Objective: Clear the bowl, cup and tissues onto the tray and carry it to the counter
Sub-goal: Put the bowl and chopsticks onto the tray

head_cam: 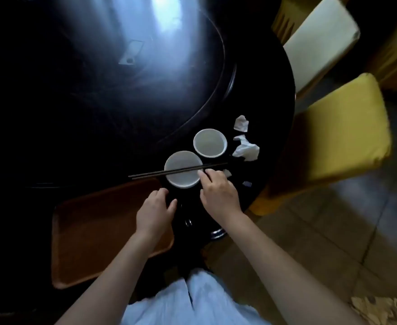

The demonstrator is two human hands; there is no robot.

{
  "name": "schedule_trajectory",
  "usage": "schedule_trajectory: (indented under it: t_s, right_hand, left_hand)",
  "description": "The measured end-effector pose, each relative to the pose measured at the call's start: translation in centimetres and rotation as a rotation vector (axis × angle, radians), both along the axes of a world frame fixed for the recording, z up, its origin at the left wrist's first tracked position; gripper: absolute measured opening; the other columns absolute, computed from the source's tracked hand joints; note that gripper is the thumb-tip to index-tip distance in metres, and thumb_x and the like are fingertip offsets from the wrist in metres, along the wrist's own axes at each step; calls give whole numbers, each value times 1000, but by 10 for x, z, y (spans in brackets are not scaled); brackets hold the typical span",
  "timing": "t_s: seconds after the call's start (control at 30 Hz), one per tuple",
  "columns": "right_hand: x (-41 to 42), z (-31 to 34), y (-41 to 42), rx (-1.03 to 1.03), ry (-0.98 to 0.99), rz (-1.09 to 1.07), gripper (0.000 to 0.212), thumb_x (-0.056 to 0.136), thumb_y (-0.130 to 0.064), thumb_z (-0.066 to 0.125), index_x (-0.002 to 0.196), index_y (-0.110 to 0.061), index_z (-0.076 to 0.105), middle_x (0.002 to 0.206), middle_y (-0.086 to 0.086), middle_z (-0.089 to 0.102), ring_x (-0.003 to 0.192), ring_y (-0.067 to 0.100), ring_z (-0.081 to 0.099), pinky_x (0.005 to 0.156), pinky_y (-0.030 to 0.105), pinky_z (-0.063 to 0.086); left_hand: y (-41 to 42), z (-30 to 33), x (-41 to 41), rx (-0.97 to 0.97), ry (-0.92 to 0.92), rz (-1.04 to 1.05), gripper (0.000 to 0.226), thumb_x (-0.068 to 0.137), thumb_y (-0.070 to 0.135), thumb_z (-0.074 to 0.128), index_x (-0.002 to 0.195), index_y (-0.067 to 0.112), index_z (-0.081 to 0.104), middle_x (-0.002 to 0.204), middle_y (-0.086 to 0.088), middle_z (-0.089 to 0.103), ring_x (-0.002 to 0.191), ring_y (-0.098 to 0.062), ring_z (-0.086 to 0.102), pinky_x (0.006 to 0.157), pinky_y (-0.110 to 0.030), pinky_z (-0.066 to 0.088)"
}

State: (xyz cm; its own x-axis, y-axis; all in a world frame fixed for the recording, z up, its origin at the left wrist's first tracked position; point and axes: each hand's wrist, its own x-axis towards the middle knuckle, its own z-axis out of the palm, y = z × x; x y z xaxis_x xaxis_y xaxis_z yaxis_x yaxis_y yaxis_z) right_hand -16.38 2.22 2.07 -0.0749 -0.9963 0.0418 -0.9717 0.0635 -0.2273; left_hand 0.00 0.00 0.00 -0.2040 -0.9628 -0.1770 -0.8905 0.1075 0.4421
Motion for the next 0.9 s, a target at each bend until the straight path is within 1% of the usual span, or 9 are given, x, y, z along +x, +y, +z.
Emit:
schedule_trajectory:
  t_s: [0.2, 0.3, 0.37, 0.43, 0.5, 0.57, 0.67, 0.77, 0.9]
  right_hand:
    - [-3, -19, -56, 32, 151, 198, 55, 52, -16, 81, 106, -14, 69, 101, 8, 72, 88, 25, 68, 52, 30, 54]
    - [-3, -27, -69, 61, 203, 264, 52, 46, -19, 83, 97, -18, 72, 84, 1, 72, 76, 21, 67, 47, 24, 48]
    - [0, -28, -76, 72, 226, 291, 44, 43, -20, 81, 86, -22, 72, 67, -3, 68, 65, 17, 65, 44, 22, 44]
    - [1, -28, -82, 70, 252, 316, 30, 41, -20, 79, 69, -23, 69, 55, -4, 63, 56, 16, 61, 43, 20, 41]
    - [2, -28, -86, 64, 264, 340, 22, 40, -19, 78, 56, -21, 63, 49, -3, 60, 49, 16, 58, 42, 20, 39]
    - [3, -28, -90, 60, 264, 367, 22, 38, -18, 78, 48, -20, 59, 45, -2, 59, 44, 17, 57, 41, 19, 38]
    - [6, -26, -94, 82, 251, 381, 25, 34, -18, 81, 43, -18, 57, 42, -2, 57, 40, 16, 55, 38, 16, 35]
    - [9, -18, -94, 77, 239, 367, 29, 29, -17, 82, 40, -18, 56, 39, -2, 55, 38, 15, 54, 36, 15, 33]
    - [15, -7, -88, 8, 207, 300, 30, 30, -14, 82, 42, -18, 55, 38, -1, 54, 38, 17, 54, 34, 16, 32]
  left_hand:
    - [-27, -8, -33, 79, -24, 187, 40, 85, 39, 53, 111, 9, 51, 106, -9, 59, 98, -26, 58, 62, -31, 40]
    - [-37, -17, -39, 180, 49, 308, 36, 84, 33, 57, 107, 7, 52, 103, -10, 61, 98, -27, 59, 65, -30, 38]
    - [-44, -25, -41, 292, 239, 428, 27, 84, 25, 59, 104, 9, 52, 101, -10, 64, 91, -27, 64, 70, -32, 47]
    - [-48, -29, -43, 433, 533, 595, 17, 85, 16, 56, 100, 12, 50, 102, -12, 64, 79, -23, 68, 70, -38, 56]
    - [-50, -31, -45, 567, 776, 750, 20, 88, 9, 52, 107, 12, 46, 104, -12, 61, 78, -21, 68, 66, -32, 57]
    - [-52, -32, -44, 621, 893, 825, 32, 88, 6, 52, 119, 10, 44, 109, -15, 60, 84, -25, 68, 60, -27, 56]
    - [-55, -33, -41, 620, 911, 853, 43, 85, 3, 53, 127, 6, 42, 115, -20, 59, 88, -29, 67, 54, -22, 55]
    - [-58, -28, -34, 622, 900, 832, 43, 85, 1, 52, 126, 2, 42, 112, -22, 60, 77, -27, 68, 50, -19, 54]
    - [-57, -15, -16, 633, 925, 739, 36, 84, 0, 49, 120, 7, 49, 107, -22, 63, 75, -28, 68, 59, -23, 57]
